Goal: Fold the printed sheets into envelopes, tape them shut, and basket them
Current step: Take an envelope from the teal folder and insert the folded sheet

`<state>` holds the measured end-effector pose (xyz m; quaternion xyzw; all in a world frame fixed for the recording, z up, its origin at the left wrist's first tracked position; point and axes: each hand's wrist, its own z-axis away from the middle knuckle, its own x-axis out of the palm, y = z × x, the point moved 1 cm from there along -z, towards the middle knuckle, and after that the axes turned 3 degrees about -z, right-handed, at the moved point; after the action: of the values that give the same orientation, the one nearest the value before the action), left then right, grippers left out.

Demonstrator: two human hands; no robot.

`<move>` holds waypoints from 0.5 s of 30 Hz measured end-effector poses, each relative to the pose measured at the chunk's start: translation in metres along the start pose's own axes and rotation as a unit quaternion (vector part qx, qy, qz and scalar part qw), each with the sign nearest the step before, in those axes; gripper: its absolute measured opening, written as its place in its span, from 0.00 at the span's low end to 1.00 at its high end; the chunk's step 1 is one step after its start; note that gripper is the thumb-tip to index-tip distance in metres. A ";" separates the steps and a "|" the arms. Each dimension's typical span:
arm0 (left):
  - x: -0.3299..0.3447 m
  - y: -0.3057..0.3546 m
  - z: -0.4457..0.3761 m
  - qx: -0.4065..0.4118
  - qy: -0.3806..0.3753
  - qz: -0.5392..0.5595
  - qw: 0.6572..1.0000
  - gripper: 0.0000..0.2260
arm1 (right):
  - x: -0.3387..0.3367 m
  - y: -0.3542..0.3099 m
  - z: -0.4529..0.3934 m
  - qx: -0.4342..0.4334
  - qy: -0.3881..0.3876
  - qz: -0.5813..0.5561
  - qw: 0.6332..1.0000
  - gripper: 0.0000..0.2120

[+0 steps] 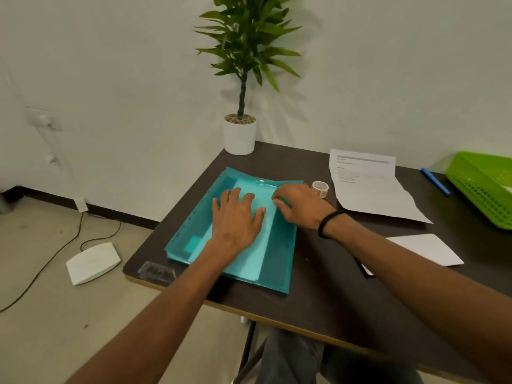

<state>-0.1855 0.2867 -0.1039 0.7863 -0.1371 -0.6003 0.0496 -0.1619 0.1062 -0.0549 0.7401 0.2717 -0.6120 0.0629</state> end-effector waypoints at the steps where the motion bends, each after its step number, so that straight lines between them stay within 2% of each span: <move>1: 0.005 -0.002 0.003 -0.001 0.010 0.000 1.000 0.25 | 0.004 0.001 -0.013 0.011 -0.017 0.007 1.000 0.11; 7: 0.009 0.001 0.011 0.016 0.094 0.007 0.995 0.24 | 0.010 0.018 -0.072 0.091 -0.036 0.014 0.995 0.10; 15: 0.010 0.000 0.010 0.015 0.108 0.031 0.994 0.23 | -0.003 0.025 -0.108 0.192 -0.104 -0.058 0.974 0.05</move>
<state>-0.1929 0.2844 -0.1157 0.8425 -0.1643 -0.5081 0.0705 -0.0559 0.1304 -0.0316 0.6539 0.1838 -0.7287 -0.0879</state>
